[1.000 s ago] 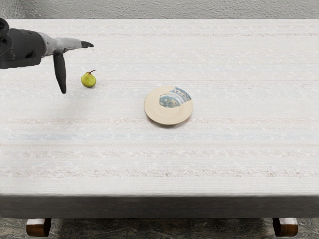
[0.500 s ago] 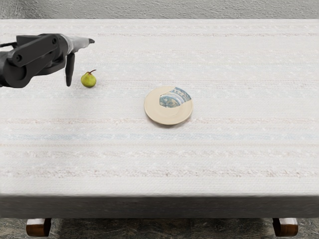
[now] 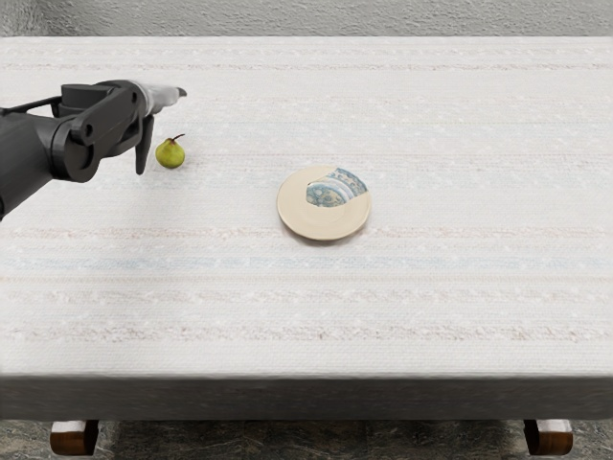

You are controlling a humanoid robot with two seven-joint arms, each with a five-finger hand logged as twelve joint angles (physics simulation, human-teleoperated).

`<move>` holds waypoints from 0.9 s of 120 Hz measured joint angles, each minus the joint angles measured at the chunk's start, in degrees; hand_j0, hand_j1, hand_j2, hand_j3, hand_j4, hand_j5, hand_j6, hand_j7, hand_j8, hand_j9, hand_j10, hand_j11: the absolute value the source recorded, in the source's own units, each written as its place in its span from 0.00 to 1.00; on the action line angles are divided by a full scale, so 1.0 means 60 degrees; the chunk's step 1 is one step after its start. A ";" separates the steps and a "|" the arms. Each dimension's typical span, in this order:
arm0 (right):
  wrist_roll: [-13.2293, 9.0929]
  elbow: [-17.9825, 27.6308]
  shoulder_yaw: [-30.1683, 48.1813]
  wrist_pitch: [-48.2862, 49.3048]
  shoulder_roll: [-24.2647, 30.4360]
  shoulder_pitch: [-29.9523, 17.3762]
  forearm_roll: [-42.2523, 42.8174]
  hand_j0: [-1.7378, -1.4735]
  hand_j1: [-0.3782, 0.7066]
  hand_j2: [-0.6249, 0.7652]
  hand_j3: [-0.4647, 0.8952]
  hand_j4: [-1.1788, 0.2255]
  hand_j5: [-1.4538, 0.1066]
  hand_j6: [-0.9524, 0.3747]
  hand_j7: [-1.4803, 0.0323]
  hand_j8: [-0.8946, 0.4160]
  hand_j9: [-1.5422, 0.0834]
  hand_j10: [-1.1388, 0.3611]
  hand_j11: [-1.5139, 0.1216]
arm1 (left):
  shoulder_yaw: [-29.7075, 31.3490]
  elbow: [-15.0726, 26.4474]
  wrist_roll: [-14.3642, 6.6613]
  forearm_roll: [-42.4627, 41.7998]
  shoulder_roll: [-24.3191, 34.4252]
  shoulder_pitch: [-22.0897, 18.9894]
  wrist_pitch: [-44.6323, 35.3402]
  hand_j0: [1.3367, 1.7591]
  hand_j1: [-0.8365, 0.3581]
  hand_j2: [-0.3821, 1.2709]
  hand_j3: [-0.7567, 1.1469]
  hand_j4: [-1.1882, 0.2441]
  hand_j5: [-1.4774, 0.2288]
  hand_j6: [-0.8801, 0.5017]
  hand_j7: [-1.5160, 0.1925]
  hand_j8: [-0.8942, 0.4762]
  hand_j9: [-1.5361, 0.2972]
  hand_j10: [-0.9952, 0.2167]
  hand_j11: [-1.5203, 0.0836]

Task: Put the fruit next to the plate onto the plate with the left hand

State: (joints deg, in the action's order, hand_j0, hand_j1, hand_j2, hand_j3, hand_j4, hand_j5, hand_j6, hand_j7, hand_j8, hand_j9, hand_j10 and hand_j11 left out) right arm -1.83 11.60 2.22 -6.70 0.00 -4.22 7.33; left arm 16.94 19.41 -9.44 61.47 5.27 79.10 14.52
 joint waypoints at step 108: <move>0.0010 0.0000 -0.0018 -0.0070 0.0000 -0.0032 0.0008 0.30 0.06 0.44 0.34 0.82 0.90 0.69 0.95 0.66 0.92 0.74 0.90 | 0.0574 -0.0222 0.0633 -0.0230 -0.0396 -0.0927 -0.1365 0.76 0.70 0.27 0.40 0.63 0.65 0.43 0.67 0.44 0.63 0.58 0.71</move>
State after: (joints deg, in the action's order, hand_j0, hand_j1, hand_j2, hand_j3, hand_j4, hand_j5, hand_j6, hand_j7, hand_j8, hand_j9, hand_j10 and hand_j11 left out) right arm -1.76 11.60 2.11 -7.11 0.00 -4.41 7.38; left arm 20.39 18.08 -5.64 60.08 2.90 73.54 6.33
